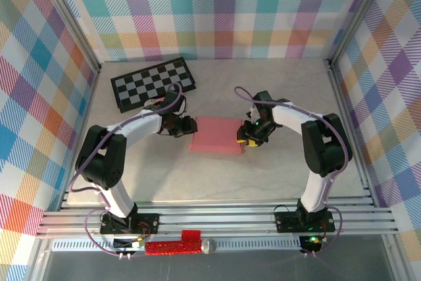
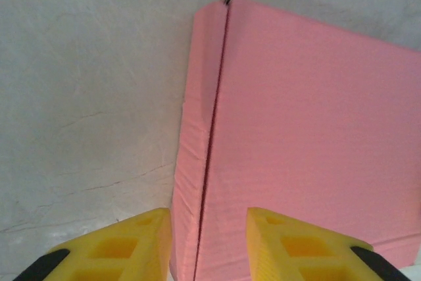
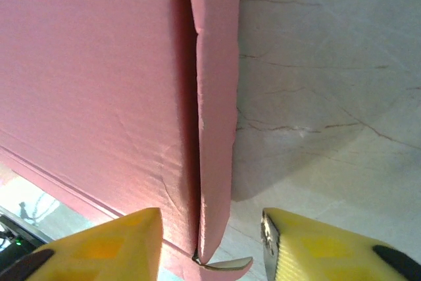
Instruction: Fold the paper box
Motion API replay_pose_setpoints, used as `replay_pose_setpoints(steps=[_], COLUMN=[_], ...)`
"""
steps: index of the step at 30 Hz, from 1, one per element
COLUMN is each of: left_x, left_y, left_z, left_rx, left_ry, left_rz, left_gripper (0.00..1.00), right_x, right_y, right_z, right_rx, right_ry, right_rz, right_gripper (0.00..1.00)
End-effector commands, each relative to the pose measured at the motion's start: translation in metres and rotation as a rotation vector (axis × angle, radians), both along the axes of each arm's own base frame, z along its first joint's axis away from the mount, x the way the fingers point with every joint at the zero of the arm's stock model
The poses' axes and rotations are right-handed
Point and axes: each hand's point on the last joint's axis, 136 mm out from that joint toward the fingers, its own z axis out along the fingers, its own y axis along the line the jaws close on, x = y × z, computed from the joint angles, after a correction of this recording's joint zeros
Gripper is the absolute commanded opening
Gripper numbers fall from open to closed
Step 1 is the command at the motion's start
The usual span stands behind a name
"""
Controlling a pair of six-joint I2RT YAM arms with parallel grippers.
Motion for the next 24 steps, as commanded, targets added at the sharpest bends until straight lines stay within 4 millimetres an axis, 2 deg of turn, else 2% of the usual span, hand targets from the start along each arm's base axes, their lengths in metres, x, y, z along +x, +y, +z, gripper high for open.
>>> replay_pose_setpoints(steps=[1,4,9,21,23,24], left_x=[0.007,0.007,0.002,-0.017,-0.019,-0.012], left_y=[-0.008,-0.010,-0.005,0.021,0.024,0.023], left_z=[-0.002,-0.010,-0.018,-0.047,-0.050,-0.048], left_rx=[-0.037,-0.050,-0.042,-0.020,-0.018,-0.029], left_ry=[-0.001,0.006,0.003,0.086,0.096,0.068], left_rz=[-0.024,-0.020,0.001,0.071,0.077,0.080], left_gripper=[0.32,0.29,0.17,0.09,0.08,0.08], right_x=[0.007,0.010,0.019,0.023,0.023,0.024], right_y=[0.005,0.007,0.015,0.017,0.020,0.022], right_z=[0.015,0.013,0.010,0.008,0.010,0.011], right_rx=[0.059,0.106,0.220,0.269,0.294,0.312], right_ry=[-0.044,-0.041,-0.047,-0.027,-0.026,-0.025], right_rz=[0.012,0.003,-0.009,0.005,0.005,0.002], right_gripper=[0.55,0.63,0.67,0.70,0.70,0.70])
